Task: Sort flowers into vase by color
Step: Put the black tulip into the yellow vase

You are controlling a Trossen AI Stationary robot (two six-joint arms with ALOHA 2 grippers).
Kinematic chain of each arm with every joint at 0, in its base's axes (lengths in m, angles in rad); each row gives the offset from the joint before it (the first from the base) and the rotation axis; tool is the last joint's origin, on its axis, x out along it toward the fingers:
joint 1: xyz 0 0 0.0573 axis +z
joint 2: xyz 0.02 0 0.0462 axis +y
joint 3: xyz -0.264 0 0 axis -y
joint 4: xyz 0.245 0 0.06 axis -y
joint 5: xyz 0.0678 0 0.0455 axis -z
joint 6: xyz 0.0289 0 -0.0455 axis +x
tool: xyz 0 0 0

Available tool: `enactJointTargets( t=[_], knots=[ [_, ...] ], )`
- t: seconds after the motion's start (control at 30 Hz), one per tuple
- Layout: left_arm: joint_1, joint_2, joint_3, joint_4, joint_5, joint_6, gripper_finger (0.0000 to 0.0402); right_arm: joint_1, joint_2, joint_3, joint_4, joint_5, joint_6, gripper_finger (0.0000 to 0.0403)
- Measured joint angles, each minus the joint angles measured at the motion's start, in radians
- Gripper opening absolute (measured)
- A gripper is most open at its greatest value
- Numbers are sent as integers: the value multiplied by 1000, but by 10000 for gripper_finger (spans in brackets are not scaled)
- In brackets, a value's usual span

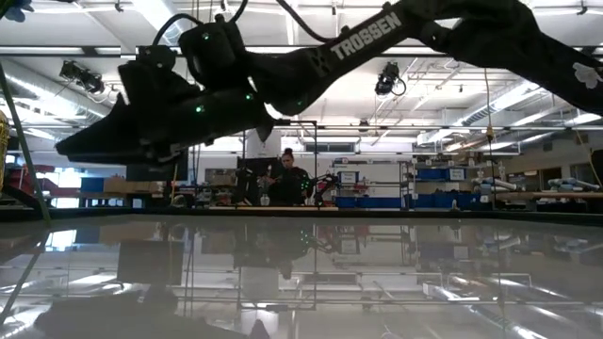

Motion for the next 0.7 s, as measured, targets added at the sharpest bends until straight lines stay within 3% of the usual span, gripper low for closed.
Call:
enactJointTargets(
  t=[0.3, 0.7],
  knots=[
    [6, 55, 0, -3, 0, 18, 89, 31, 40, 2, 192, 102, -179, 169],
    [85, 61, 0, 5, -1, 16, 89, 42, 93, 45, 277, 144, -216, 178]
  ],
)
